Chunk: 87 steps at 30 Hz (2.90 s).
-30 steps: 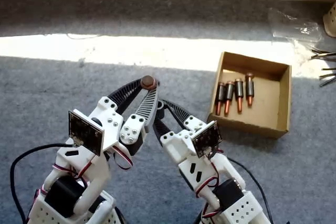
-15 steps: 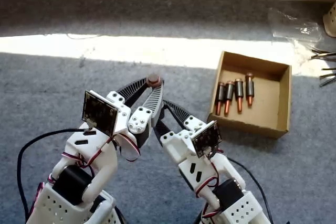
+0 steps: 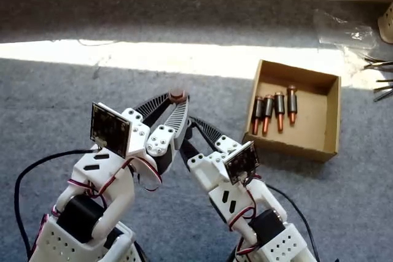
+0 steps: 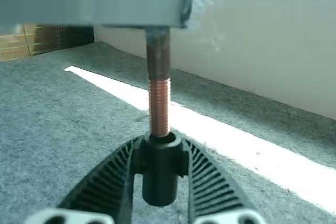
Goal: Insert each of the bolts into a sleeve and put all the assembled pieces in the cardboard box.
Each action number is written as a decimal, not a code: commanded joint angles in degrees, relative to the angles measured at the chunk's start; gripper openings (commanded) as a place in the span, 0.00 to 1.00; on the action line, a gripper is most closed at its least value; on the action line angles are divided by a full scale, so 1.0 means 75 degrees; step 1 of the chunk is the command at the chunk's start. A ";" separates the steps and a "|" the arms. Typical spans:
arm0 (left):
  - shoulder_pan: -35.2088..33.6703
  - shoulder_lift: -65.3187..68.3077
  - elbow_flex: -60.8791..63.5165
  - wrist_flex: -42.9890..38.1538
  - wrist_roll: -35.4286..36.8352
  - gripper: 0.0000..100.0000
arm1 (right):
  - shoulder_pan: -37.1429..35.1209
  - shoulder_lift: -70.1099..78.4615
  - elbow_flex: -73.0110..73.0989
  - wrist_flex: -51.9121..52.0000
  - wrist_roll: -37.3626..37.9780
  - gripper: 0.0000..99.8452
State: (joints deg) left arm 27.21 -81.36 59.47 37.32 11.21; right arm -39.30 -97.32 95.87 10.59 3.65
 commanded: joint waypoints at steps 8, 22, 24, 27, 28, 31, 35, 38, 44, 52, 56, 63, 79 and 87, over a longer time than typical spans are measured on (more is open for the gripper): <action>0.0018 0.0076 -0.0451 0.0152 0.0094 0.01 | 0.0088 -0.0088 0.0358 -0.0229 0.0000 0.00; 0.0229 0.0018 0.0416 0.0270 0.0035 0.01 | 0.0100 -0.0088 0.0358 -0.0229 0.0000 0.00; 0.0029 0.0018 0.0545 0.0270 0.0059 0.01 | 0.0100 -0.0088 0.0358 -0.0229 0.0000 0.00; -0.0193 0.0018 0.0803 0.0270 0.0070 0.01 | 0.0100 -0.0088 0.0358 -0.0229 0.0000 0.00; -0.0205 0.0018 0.0862 0.0270 0.0070 0.01 | 0.0100 -0.0088 0.0358 -0.0229 0.0000 0.00; -0.0205 0.0018 0.0920 0.0270 0.0070 0.01 | 0.0100 -0.0088 0.0358 -0.0229 0.0000 0.00; -0.0205 0.0018 0.0920 0.0293 0.0035 0.01 | 0.0100 -0.0088 0.0358 -0.0229 0.0000 0.00; -0.0205 0.0018 0.0920 0.0293 0.0035 0.01 | 0.0100 -0.0088 0.0358 -0.0229 0.0000 0.00; -0.0205 0.0018 0.0920 0.0305 0.0070 0.17 | 0.0100 -0.0088 0.0358 -0.0229 0.0000 0.00; -0.0217 0.0018 0.0908 0.0270 0.0070 0.18 | 0.0100 -0.0088 0.0358 -0.0229 0.0000 0.00; -0.0217 0.0018 0.0932 0.0270 0.0035 0.22 | 0.0100 -0.0088 0.0358 -0.0217 0.0000 0.00; -0.0721 0.0088 0.0932 0.0270 -0.0035 0.22 | 0.0100 -0.0088 0.0358 -0.0217 0.0000 0.00; -0.1155 0.0006 0.0229 -0.0199 -0.0082 0.19 | 0.0100 -0.0088 0.0358 -0.0182 0.0000 0.00; -0.2749 -0.0111 -0.0240 -0.0199 -0.0082 0.02 | 0.0111 -0.0088 0.0369 -0.0170 0.0000 0.00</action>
State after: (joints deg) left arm 12.00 -81.10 60.97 37.32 10.33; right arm -39.30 -97.23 95.96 10.59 3.65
